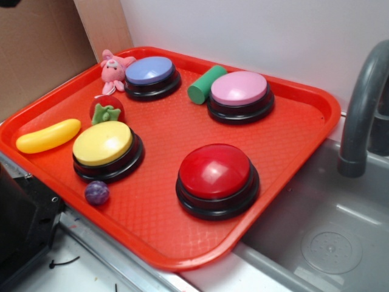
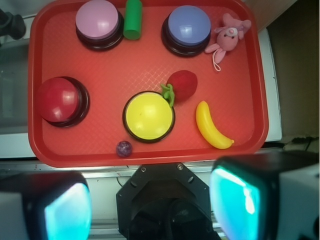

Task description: Push the purple button.

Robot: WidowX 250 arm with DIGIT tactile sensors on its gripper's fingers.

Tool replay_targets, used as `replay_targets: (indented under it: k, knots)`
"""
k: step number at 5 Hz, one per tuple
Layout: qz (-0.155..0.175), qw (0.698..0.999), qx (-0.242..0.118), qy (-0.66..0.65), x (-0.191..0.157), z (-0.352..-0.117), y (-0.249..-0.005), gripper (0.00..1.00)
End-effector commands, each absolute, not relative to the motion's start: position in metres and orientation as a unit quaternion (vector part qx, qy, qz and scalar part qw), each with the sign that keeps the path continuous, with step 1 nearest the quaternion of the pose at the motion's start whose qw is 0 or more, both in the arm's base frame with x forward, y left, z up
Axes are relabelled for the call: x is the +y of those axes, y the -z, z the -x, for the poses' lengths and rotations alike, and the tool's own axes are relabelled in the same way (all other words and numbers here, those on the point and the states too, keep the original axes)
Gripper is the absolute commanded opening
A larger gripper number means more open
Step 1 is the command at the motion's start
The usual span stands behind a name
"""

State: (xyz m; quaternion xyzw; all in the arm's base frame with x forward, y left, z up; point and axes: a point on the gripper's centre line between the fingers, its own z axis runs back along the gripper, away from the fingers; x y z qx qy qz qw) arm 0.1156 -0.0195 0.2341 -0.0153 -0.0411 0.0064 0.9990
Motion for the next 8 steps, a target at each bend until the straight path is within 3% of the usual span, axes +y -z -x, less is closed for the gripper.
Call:
replay_targets:
  k: [1, 2, 3, 5, 6, 8]
  knots:
    - [0.015, 0.999, -0.041, -0.006, -0.020, -0.116, -0.234, 1.00]
    - [0.005, 0.995, -0.036, -0.091, 0.030, -0.155, -0.199, 1.00]
    - [-0.027, 0.985, -0.067, -0.157, 0.057, -0.199, -0.179, 1.00]
    - [0.002, 0.974, -0.162, -0.159, 0.076, -0.269, -0.132, 1.00]
    - [-0.025, 0.978, -0.155, -0.137, 0.066, -0.282, -0.112, 1.00]
    - [-0.022, 0.984, -0.131, -0.121, 0.073, -0.292, -0.071, 1.00]
